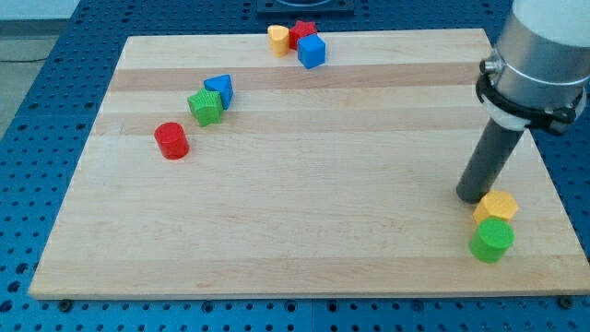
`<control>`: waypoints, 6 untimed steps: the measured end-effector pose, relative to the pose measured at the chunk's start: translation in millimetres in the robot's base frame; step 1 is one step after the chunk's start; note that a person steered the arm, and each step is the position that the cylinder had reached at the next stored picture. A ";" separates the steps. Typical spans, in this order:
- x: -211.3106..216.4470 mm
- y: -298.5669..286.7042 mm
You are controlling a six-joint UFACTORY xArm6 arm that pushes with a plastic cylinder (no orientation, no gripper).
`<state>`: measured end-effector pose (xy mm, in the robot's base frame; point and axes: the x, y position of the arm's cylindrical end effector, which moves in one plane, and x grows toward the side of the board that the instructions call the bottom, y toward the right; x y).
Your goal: Move the arm away from the yellow hexagon
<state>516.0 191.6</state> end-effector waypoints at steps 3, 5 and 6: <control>-1.4 -157.2; -37.5 -332.7; -74.5 -386.6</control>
